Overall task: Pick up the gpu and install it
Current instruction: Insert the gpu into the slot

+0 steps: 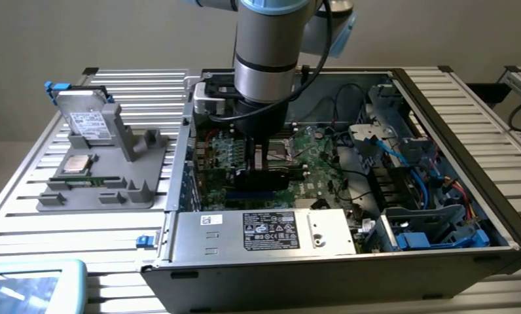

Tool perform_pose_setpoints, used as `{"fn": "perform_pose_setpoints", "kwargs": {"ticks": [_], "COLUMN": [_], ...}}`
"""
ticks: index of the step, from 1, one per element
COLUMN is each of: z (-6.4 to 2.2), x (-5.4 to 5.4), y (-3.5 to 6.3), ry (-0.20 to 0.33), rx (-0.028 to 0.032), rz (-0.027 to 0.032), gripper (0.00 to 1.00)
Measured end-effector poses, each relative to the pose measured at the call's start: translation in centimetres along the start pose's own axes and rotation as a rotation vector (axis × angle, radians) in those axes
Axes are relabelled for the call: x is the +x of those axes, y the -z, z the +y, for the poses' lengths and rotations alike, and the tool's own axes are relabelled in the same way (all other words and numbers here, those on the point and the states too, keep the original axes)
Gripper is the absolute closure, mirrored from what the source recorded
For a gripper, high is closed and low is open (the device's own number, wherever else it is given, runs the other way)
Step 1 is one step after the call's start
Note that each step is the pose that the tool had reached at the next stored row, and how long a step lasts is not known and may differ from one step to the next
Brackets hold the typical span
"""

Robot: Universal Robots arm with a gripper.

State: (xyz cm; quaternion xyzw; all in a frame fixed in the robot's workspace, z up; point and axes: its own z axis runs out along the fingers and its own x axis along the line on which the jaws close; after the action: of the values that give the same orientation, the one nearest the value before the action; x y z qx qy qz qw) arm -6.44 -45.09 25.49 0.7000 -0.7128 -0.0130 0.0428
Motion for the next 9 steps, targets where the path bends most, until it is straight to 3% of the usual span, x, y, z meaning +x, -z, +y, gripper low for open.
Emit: {"fn": "perform_pose_setpoints", "kwargs": {"ticks": [9], "z": [0.0], "x": [-0.04], "y": [-0.02], "ry": [0.0], "rx": [-0.0013], "rz": [0.0003], "gripper": [0.73]}}
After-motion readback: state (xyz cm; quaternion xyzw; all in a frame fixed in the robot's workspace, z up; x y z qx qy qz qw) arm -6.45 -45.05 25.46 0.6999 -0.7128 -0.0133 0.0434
